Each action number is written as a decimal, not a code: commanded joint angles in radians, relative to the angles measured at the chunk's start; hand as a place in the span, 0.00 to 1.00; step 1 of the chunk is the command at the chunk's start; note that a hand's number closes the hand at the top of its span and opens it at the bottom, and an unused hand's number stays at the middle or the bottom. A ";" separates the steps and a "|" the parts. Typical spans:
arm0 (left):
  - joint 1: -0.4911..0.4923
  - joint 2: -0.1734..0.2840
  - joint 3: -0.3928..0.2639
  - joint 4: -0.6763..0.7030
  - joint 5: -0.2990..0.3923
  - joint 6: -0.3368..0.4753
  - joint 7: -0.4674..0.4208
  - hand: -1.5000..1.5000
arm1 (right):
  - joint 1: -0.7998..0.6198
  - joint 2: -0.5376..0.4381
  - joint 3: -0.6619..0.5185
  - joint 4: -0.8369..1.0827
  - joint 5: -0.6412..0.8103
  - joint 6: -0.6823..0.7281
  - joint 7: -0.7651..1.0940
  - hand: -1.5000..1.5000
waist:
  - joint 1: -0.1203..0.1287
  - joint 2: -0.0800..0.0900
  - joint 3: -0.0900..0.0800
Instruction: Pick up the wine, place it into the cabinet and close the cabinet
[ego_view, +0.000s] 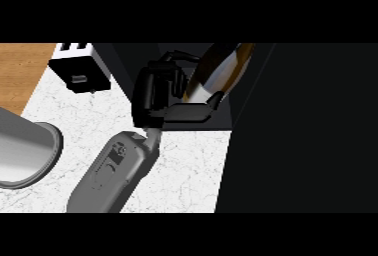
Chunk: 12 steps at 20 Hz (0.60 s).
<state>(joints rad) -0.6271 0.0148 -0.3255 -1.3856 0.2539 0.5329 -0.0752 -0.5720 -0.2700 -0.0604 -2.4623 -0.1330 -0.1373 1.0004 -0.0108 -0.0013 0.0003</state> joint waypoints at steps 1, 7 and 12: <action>-0.081 -0.005 0.069 0.111 -0.005 -0.033 -0.025 1.00 | 0.006 -0.007 -0.027 -0.112 -0.105 -0.007 0.085 0.00 | -0.007 0.000 0.000; -0.113 -0.014 -0.021 0.201 -0.115 0.054 -0.082 1.00 | 0.013 0.021 0.008 -0.103 -0.071 -0.013 0.058 0.00 | -0.006 0.000 0.000; -0.121 -0.014 0.010 0.310 -0.067 0.010 -0.155 1.00 | 0.073 0.039 0.009 -0.122 -0.066 0.007 0.025 0.00 | -0.007 0.001 0.000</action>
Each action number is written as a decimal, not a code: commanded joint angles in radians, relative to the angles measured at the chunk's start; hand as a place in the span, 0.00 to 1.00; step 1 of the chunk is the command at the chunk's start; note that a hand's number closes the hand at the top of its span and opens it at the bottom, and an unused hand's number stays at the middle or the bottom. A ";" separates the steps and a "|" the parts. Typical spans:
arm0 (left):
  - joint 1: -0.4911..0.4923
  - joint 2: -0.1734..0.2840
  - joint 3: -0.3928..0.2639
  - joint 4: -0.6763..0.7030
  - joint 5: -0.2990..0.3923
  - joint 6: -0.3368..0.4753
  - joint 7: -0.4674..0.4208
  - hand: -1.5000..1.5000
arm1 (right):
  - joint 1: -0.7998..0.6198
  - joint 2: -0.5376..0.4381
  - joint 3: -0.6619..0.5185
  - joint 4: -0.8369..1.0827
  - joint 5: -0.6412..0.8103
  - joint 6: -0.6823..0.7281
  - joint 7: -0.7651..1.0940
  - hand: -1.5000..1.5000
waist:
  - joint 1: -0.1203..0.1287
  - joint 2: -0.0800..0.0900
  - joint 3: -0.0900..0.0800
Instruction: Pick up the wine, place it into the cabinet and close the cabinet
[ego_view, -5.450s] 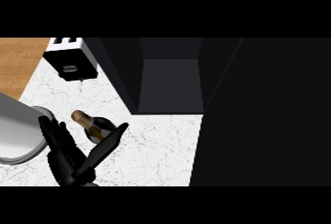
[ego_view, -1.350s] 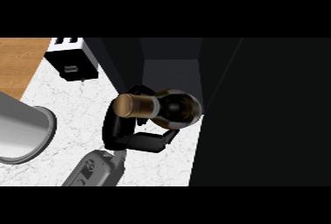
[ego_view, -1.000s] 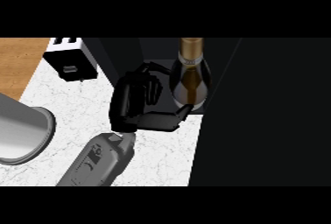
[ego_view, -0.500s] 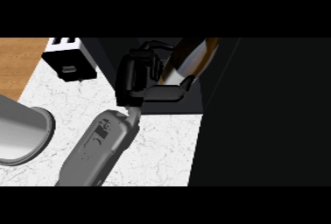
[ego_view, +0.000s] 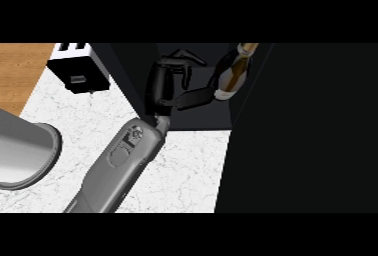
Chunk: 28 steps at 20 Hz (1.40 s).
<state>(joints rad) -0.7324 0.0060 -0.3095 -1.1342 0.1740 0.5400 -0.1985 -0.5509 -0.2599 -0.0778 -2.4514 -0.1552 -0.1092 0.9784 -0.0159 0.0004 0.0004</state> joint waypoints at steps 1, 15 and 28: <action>0.035 -0.006 -0.027 0.038 0.023 0.014 -0.056 1.00 | 0.032 0.008 -0.007 -0.098 -0.074 0.001 0.029 0.00 | 0.002 -0.001 0.000; -0.055 -0.006 -0.072 0.368 0.192 0.024 -0.259 1.00 | -0.049 0.025 0.017 -0.020 -0.051 -0.025 0.033 0.00 | -0.009 0.003 -0.001; -0.101 -0.006 -0.050 0.634 0.269 -0.012 -0.482 1.00 | 0.044 0.035 0.023 -0.064 -0.069 0.026 0.004 0.00 | -0.014 0.005 -0.001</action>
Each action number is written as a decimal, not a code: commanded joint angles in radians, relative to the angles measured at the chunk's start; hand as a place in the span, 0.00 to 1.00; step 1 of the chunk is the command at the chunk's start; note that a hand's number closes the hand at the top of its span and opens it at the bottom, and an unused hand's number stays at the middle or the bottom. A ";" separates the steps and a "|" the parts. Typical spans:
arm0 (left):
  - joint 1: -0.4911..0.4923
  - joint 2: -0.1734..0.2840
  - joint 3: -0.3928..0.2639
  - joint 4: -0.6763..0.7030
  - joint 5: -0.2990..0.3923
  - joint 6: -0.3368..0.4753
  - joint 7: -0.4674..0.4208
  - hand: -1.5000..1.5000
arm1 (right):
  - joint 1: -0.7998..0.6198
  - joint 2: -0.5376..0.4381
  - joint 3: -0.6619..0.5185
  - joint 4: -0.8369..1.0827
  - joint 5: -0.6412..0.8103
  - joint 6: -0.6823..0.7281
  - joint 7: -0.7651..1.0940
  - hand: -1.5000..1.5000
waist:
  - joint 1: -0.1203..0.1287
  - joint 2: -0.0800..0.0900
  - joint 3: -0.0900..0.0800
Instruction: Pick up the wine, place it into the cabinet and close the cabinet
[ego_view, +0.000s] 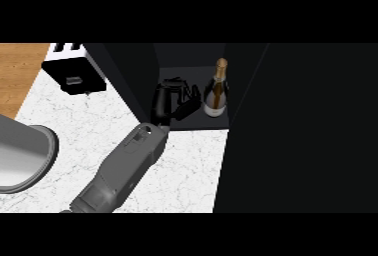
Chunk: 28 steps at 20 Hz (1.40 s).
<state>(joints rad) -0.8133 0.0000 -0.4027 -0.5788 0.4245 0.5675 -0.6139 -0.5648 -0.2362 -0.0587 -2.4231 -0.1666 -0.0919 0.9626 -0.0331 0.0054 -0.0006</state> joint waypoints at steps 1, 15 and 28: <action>-0.031 0.000 0.017 0.078 0.066 -0.004 -0.064 1.00 | 0.014 -0.013 -0.039 -0.072 -0.108 0.018 0.034 0.00 | -0.010 0.002 0.000; -0.226 0.000 0.195 0.328 0.162 -0.124 -0.109 1.00 | -0.029 0.024 0.013 -0.014 -0.045 -0.002 0.001 0.00 | -0.015 0.009 0.000; -0.309 0.038 0.189 0.500 0.095 0.008 -0.131 1.00 | 0.018 0.033 0.008 -0.048 -0.082 0.033 -0.021 0.00 | -0.043 0.021 0.001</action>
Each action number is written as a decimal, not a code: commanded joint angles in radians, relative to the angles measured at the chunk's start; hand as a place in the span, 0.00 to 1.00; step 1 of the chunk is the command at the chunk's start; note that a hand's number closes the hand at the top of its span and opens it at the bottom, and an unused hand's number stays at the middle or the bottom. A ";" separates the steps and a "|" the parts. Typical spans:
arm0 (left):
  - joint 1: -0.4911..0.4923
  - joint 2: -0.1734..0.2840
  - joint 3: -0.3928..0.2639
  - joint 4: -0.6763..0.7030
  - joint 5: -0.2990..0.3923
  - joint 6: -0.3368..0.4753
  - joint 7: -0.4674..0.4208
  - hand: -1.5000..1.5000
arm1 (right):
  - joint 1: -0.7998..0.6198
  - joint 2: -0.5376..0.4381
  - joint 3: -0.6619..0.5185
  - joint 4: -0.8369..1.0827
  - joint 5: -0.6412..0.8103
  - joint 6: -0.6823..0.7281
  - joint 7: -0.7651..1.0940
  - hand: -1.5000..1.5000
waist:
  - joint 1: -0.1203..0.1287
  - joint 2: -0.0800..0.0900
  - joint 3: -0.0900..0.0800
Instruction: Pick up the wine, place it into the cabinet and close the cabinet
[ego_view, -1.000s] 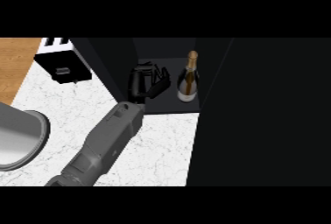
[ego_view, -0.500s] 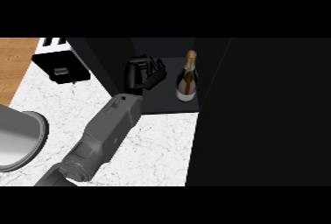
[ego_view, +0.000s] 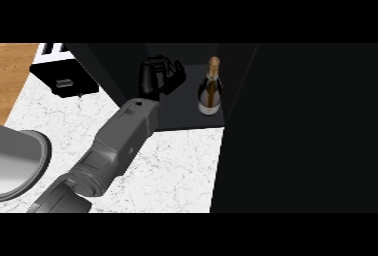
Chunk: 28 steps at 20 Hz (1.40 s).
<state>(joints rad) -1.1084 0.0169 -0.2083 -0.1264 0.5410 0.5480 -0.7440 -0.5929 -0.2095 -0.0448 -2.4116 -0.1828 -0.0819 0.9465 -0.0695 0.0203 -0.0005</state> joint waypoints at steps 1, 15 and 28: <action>-0.029 0.018 0.002 0.053 -0.018 0.026 0.017 1.00 | 0.010 0.000 0.011 -0.065 -0.037 -0.005 0.043 0.00 | -0.006 0.003 -0.001; 0.002 0.006 0.054 0.079 0.015 -0.013 0.034 1.00 | -0.028 0.024 0.018 -0.020 -0.037 -0.002 -0.008 0.00 | -0.030 0.020 -0.002; 0.118 -0.017 0.132 0.045 0.115 -0.199 0.022 1.00 | -0.040 0.036 0.030 0.001 -0.070 0.013 -0.015 0.00 | -0.081 0.020 -0.002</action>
<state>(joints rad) -1.0365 0.0026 -0.0826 -0.0780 0.6347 0.3755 -0.7105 -0.6385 -0.1735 -0.0071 -2.3985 -0.1971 -0.0846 0.9280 -0.1212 0.0388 -0.0032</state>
